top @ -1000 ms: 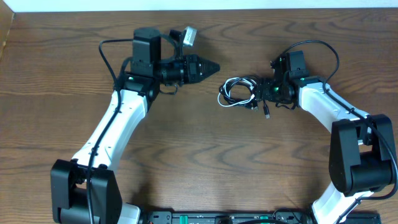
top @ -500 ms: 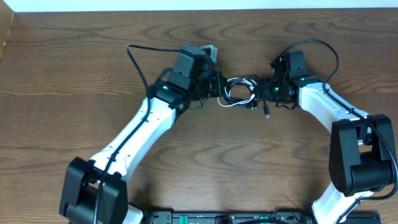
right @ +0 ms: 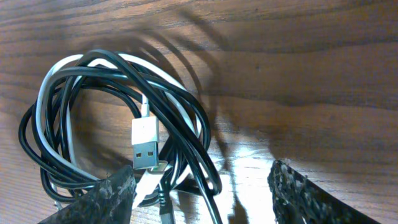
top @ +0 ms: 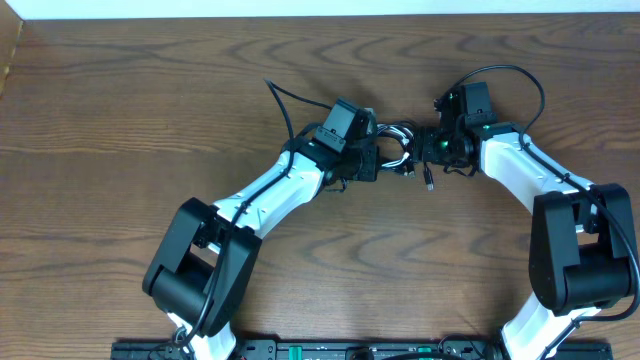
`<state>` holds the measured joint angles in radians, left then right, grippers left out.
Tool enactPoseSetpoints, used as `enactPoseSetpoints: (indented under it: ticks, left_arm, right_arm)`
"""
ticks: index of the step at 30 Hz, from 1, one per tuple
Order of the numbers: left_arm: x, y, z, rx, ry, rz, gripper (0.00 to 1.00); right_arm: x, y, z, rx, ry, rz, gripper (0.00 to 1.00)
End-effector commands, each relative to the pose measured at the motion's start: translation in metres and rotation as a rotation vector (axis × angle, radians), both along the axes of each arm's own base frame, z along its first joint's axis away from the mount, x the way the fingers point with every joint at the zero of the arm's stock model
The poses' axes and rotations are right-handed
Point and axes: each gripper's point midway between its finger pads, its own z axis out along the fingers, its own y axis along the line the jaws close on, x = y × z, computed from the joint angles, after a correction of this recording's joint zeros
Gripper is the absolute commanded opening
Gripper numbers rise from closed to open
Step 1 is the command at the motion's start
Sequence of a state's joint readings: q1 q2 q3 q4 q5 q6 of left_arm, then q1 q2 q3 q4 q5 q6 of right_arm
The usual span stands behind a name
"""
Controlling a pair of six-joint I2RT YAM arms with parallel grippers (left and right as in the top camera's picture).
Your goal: Untangle cables
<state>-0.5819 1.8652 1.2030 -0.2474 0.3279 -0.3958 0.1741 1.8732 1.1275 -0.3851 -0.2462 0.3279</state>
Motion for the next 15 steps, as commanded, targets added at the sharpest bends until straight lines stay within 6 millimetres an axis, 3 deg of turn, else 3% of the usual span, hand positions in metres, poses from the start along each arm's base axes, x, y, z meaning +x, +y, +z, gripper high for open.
enactPoseSetpoints:
  ticks: [1,7,11,15]
  left_arm:
    - [-0.004,-0.007,-0.014,0.041,-0.024,-0.097,0.36]
    - [-0.009,-0.012,-0.044,0.090,-0.034,-0.197,0.50]
    - [0.004,-0.014,-0.045,0.094,-0.088,-0.177,0.56]
    - [0.017,-0.004,-0.054,0.168,-0.130,-0.127,0.56]
  right_arm:
    - [0.000,-0.001,-0.001,-0.008,0.000,0.010,0.66]
    - [0.000,-0.001,-0.001,-0.010,-0.001,0.017,0.67]
    - [-0.002,-0.002,-0.002,-0.012,0.008,0.017,0.67]
    - [-0.003,-0.002,-0.003,-0.012,0.012,0.017,0.68]
